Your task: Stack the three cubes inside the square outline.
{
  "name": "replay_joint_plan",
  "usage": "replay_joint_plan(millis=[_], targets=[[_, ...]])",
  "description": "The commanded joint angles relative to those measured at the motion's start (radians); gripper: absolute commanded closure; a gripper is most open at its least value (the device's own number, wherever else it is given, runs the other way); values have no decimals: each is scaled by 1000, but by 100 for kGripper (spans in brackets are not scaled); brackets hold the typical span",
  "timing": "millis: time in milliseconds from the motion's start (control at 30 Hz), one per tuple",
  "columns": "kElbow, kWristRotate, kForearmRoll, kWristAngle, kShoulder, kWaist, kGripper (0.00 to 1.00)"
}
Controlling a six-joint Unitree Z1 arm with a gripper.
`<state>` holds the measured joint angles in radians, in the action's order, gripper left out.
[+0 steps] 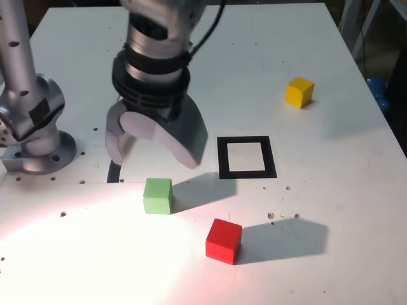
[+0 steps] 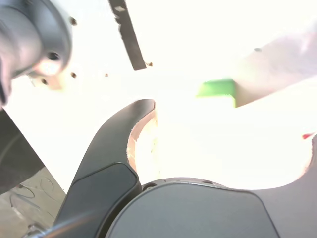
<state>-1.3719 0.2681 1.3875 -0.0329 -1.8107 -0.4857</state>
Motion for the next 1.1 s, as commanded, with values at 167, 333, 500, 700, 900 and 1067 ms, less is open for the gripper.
replay_joint_plan(millis=[167,333,500,700,900,1067], targets=[[-109,13,14,-7,-82,-37,1],[-182,13,18,-18,-159,-54,1],[-244,13,15,-26,-225,-66,2],[-309,11,9,-38,-301,-76,3],[-347,-1,2,-57,-358,-76,6],[-377,-16,1,-75,-403,-76,11]])
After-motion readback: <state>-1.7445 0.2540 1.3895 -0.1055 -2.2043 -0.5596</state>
